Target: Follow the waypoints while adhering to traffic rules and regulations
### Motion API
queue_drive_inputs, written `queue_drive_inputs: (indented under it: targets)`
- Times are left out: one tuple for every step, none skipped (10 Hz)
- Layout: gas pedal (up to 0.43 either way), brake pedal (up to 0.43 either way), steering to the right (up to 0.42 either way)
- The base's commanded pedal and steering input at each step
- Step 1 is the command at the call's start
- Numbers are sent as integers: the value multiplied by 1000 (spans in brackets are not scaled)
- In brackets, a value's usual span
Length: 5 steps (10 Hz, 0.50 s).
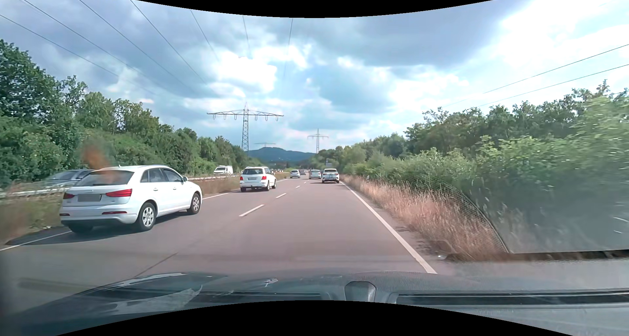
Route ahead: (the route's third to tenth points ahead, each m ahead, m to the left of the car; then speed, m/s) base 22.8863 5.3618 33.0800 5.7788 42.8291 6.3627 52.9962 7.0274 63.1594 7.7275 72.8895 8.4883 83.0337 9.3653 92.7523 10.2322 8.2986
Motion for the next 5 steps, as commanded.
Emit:
queue_drive_inputs:
  targets:
    - [98, 0, -8]
    - [98, 0, -6]
    - [98, 0, -6]
    - [98, 0, -5]
    - [98, 0, -5]
